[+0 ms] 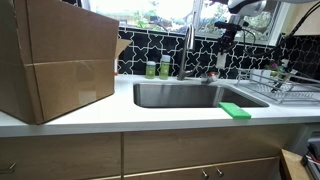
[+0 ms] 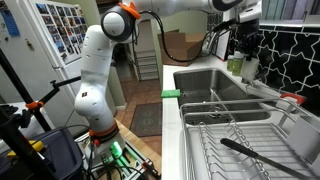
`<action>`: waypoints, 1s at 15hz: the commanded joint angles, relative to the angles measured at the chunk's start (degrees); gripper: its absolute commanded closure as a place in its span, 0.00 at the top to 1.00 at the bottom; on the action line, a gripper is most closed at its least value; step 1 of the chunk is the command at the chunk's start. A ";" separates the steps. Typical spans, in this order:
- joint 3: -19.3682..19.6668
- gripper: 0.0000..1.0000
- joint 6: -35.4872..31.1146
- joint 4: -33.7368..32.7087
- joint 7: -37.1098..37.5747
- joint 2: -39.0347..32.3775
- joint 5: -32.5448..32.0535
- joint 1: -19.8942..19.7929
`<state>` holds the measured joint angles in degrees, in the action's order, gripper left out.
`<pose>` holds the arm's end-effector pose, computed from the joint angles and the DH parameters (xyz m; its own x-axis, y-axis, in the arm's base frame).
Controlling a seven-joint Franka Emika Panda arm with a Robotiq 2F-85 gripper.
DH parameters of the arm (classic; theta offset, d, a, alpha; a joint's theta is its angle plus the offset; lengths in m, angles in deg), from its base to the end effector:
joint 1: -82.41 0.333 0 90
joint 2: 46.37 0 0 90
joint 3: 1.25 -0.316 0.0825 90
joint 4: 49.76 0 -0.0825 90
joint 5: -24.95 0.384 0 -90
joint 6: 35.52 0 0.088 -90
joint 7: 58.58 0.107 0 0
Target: Put the green sponge on the edge of the sink then put the white sponge in the transparent box
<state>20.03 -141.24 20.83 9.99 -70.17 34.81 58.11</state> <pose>0.5334 -0.4462 0.5684 -0.3982 -0.9155 0.0579 -0.9004 0.3780 -0.2156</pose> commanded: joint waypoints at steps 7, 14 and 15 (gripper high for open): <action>-1.61 0.03 -10.54 -2.05 -10.16 -5.47 1.73 -1.58; -3.04 0.03 -12.23 -4.25 -14.94 -9.97 2.58 -2.26; -3.10 0.03 -11.87 -4.55 -15.40 -10.40 2.52 -2.32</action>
<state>17.96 -153.00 18.97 -2.86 -78.36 35.63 57.43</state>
